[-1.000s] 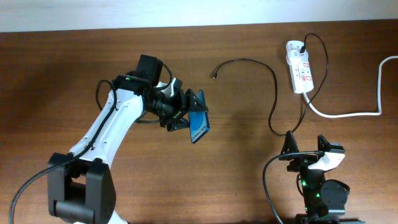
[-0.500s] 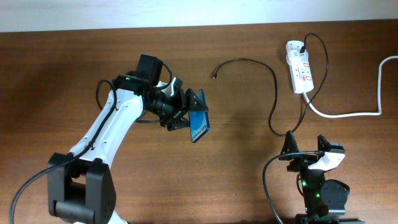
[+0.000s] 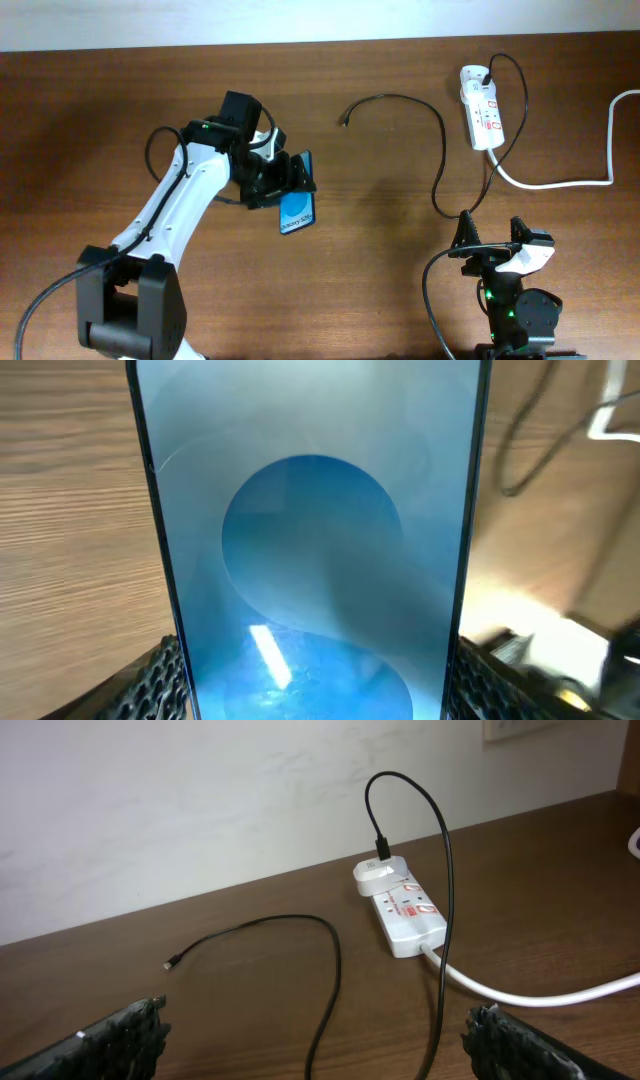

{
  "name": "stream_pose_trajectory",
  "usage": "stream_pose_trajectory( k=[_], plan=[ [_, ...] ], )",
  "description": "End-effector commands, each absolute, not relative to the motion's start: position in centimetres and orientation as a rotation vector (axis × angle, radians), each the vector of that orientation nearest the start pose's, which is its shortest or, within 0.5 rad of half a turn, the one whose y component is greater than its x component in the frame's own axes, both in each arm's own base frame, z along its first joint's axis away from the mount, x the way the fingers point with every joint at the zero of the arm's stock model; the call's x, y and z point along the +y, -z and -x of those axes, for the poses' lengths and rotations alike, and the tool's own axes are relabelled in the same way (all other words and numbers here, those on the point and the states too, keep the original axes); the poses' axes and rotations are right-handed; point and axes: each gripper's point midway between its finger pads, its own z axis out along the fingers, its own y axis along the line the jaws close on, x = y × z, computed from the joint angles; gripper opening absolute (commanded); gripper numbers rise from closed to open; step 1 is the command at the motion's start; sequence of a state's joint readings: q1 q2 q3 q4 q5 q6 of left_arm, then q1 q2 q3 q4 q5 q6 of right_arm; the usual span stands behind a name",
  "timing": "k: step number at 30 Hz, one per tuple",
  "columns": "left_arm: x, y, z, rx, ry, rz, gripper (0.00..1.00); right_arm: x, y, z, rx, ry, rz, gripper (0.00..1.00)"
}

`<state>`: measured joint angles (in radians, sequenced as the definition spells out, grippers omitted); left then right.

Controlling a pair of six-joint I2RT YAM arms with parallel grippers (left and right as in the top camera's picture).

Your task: Plug charger to phone and switch on socket

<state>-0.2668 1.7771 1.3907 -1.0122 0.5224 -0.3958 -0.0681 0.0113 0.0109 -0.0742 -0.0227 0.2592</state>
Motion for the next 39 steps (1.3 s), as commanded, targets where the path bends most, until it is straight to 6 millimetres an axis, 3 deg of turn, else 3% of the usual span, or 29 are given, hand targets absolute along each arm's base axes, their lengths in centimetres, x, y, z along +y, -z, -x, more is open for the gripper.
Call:
stream_pose_trajectory(
  k=[1, 11, 13, 16, 19, 28, 31, 37, 39],
  plan=[
    [-15.9, -11.4, -33.5, 3.022, 0.670, 0.070, 0.44, -1.5, -15.5, -24.6, 1.634, -0.156, -0.265, 0.98],
    [-15.7, -11.3, -33.5, 3.019, 0.654, 0.037, 0.44, -1.5, -15.5, -24.6, 1.634, -0.158, -0.265, 0.98],
    [-15.7, -11.3, -33.6, 3.018, 0.654, 0.037, 0.44, -1.0, -15.6, -24.6, 1.628, -0.227, -0.290, 0.98],
    [-15.7, -11.3, -33.7, 3.011, 0.651, 0.036, 0.43, 2.0, -15.9, -24.4, 1.624, -0.559, -0.362, 0.98],
    [-15.3, -11.2, -33.8, 3.012, 0.611, 0.040, 0.43, 5.9, -16.3, -23.4, 1.661, -0.782, -0.212, 0.98],
    [-14.8, -11.4, -34.0, 2.998, 0.564, 0.030, 0.41, 12.1, -16.6, -19.1, 1.722, -1.132, 0.144, 0.98],
    [-14.8, -12.8, -34.0, 2.958, 0.573, 0.014, 0.40, 13.3, -16.6, -17.6, 1.728, -1.219, 0.240, 0.98],
    [-14.7, -16.9, -33.4, 2.842, 0.597, -0.014, 0.41, 13.4, -16.6, -17.4, 1.760, -1.255, 0.208, 0.98],
    [-14.6, -18.2, -33.1, 2.806, 0.604, -0.023, 0.41, 13.4, -17.6, -17.3, 1.747, -1.245, 0.212, 0.98]
  ],
)
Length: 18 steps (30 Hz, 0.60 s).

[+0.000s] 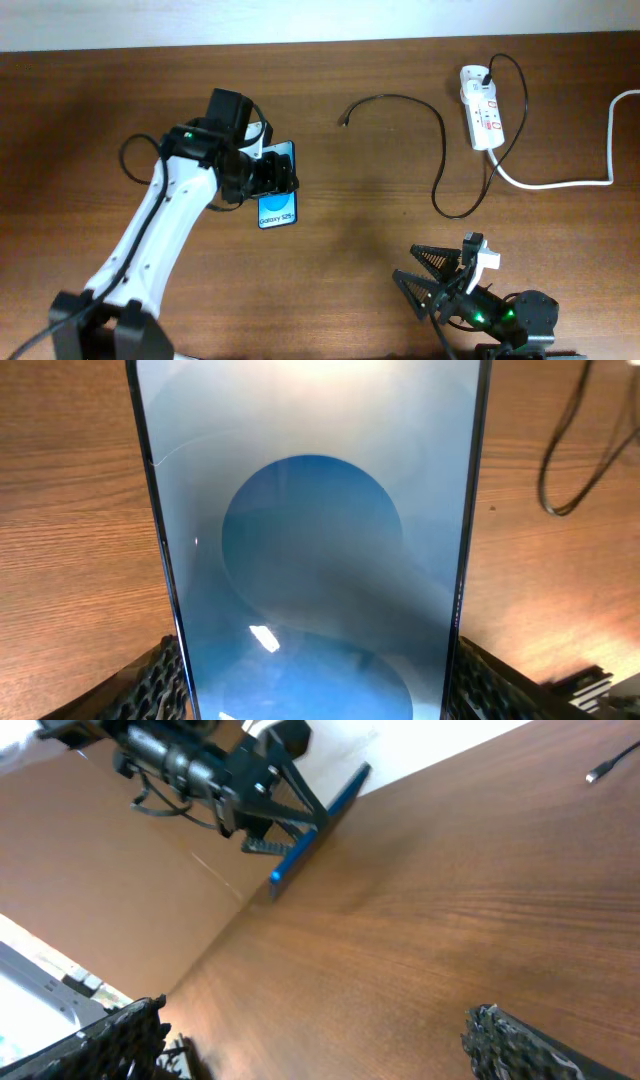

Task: Plug charger to phone and switch on socket
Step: 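Move the right gripper toward the phone held by the left gripper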

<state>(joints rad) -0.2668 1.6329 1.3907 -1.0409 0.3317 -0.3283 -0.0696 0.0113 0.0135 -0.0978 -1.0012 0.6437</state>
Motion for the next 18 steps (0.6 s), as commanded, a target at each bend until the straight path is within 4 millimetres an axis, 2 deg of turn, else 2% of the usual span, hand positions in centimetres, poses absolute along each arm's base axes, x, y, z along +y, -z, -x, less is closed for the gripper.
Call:
stream_pose_trajectory(
  k=[1, 9, 13, 18],
  plan=[
    [-14.5, -18.5, -33.0, 2.799, 0.606, -0.024, 0.41, 13.4, -18.0, -17.2, 1.739, -1.240, 0.218, 0.98],
    [-14.3, -19.1, -32.2, 2.803, 0.605, -0.024, 0.41, 13.1, -21.7, -17.0, 1.704, -1.204, 0.217, 0.99],
    [-14.3, -19.1, -32.1, 2.806, 0.604, -0.023, 0.41, 13.1, -22.3, -18.0, 1.797, -1.276, 0.119, 0.98],
    [-14.3, -19.1, -32.1, 2.806, 0.604, -0.023, 0.41, 13.5, -24.0, -19.4, 1.879, -1.357, 0.100, 0.98]
  ],
)
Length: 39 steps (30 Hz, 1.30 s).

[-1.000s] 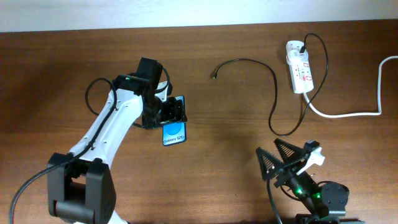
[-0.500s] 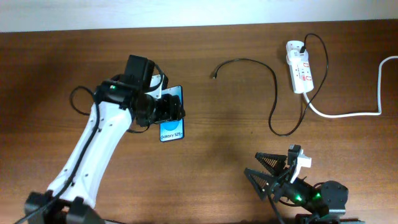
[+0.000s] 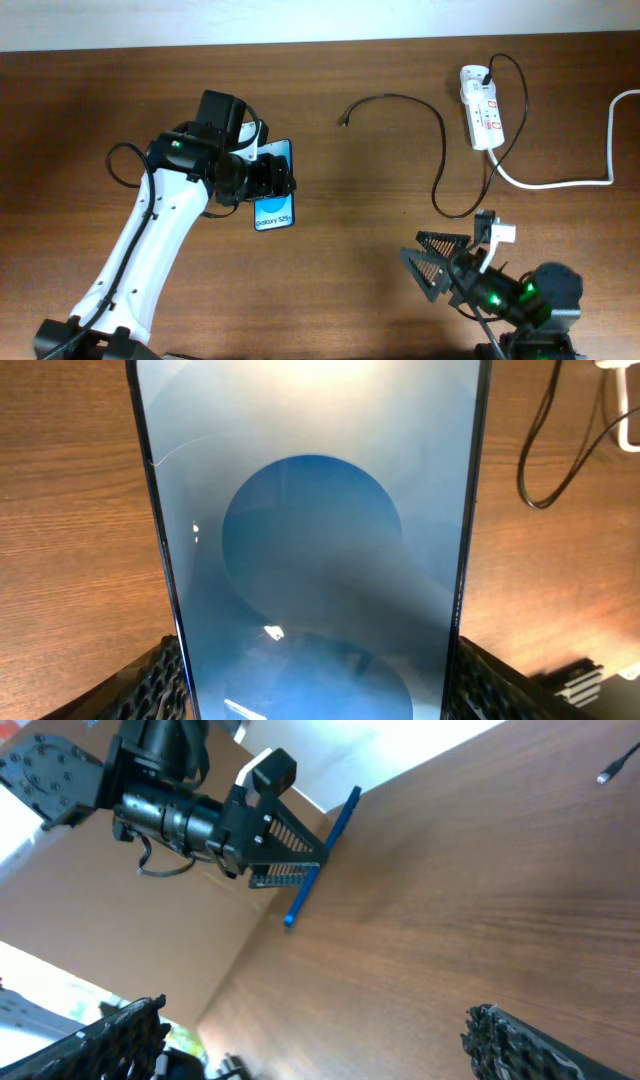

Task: Plug charger to phone and switch on socket
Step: 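Move the right gripper toward the phone held by the left gripper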

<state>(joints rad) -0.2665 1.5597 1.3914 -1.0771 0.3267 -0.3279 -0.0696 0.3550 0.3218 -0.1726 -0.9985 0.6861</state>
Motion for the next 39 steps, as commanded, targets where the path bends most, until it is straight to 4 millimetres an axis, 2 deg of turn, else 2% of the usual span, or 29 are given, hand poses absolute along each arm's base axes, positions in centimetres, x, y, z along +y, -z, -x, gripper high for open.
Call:
stream_pose_trajectory(
  k=[1, 6, 11, 16, 23, 25, 28, 32, 34, 36, 39],
  plan=[
    [-14.3, -19.0, -32.1, 2.807, 0.604, -0.023, 0.41, 13.6, -24.0, -19.7, 1.896, -1.379, 0.097, 0.98],
    [-14.3, -19.0, -32.0, 2.811, 0.603, -0.022, 0.41, 14.0, -22.6, -20.4, 1.983, -1.473, 0.061, 0.98],
    [-14.2, -18.9, -31.8, 2.820, 0.602, -0.020, 0.41, 14.0, -21.3, -21.2, 2.036, -1.496, 0.013, 0.98],
    [-14.2, -18.9, -31.8, 2.820, 0.602, -0.019, 0.41, 13.6, -19.6, -22.4, 2.064, -1.417, 0.039, 0.98],
    [-14.2, -18.9, -31.8, 2.820, 0.600, -0.019, 0.41, 12.7, -15.7, -24.5, 2.173, -1.316, -0.019, 0.98],
    [-13.9, -18.8, -32.0, 2.820, 0.570, -0.013, 0.41, 12.6, -15.6, -24.8, 2.176, -1.303, -0.010, 0.98],
    [-13.5, -18.7, -32.1, 2.819, 0.537, -0.007, 0.41, 12.2, -16.6, -25.4, 2.189, -1.265, -0.037, 0.98],
    [-13.4, -18.7, -32.1, 2.819, 0.527, -0.005, 0.41, 10.3, -16.1, -25.3, 2.356, -0.979, -0.044, 0.98],
    [-13.1, -18.6, -32.3, 2.817, 0.503, 0.001, 0.40, 9.9, -16.5, -24.9, 2.425, -0.857, -0.017, 0.98],
    [-13.1, -18.6, -32.3, 2.819, 0.506, 0.018, 0.40, 10.5, -17.2, -24.6, 2.434, -0.849, 0.015, 0.98],
    [-13.2, -18.6, -32.3, 2.823, 0.516, 0.076, 0.40, 11.1, -17.1, -24.1, 2.453, -0.874, 0.029, 0.99]
  ],
)
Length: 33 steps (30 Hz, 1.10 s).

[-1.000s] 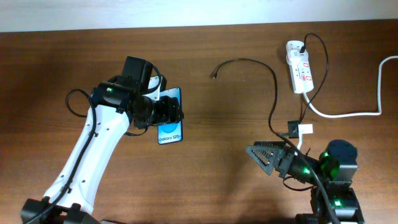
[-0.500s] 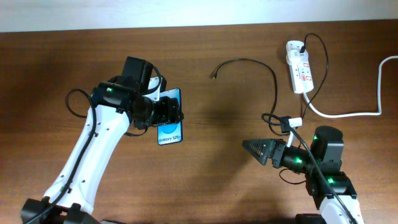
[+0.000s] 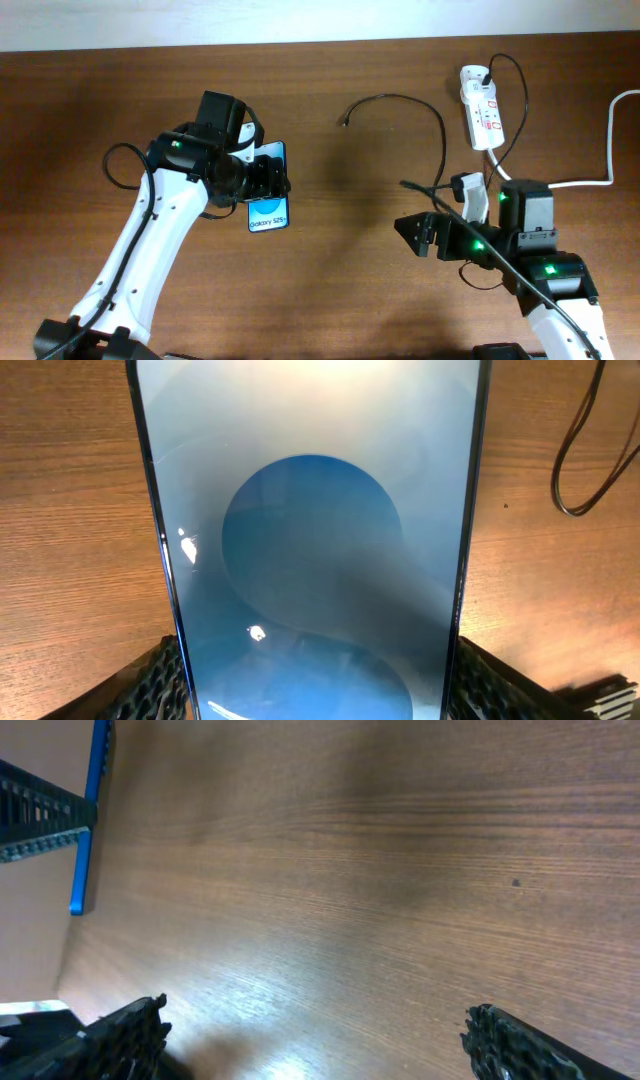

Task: Plug charger to phone and switch on socket
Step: 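Move the right gripper toward the phone held by the left gripper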

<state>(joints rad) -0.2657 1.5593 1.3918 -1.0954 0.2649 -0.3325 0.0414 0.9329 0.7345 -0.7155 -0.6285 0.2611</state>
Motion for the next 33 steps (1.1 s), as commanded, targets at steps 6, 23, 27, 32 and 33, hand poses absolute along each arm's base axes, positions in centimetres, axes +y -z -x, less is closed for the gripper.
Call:
stream_pose_trajectory(
  k=[6, 23, 27, 32, 33],
  plan=[
    [-13.3, -18.8, -32.6, 2.814, 0.562, 0.306, 0.41, 11.5, -16.9, -23.2, 2.479, -0.924, 0.030, 0.98],
    [-14.0, -20.0, -35.1, 2.684, 0.672, 0.606, 0.40, 14.6, -14.5, -26.5, 2.566, -1.253, -0.263, 0.98],
    [-13.9, -20.1, -35.4, 2.672, 0.667, 0.622, 0.40, 17.8, -14.4, -26.7, 2.549, -1.296, -0.075, 0.98],
    [-13.7, -20.1, -35.6, 2.659, 0.657, 0.642, 0.40, 19.9, -15.5, -25.2, 2.511, -1.385, 0.119, 0.98],
    [-13.7, -20.1, -35.6, 2.659, 0.655, 0.643, 0.40, 20.0, -15.7, -24.9, 2.506, -1.403, 0.135, 0.99]
  ],
)
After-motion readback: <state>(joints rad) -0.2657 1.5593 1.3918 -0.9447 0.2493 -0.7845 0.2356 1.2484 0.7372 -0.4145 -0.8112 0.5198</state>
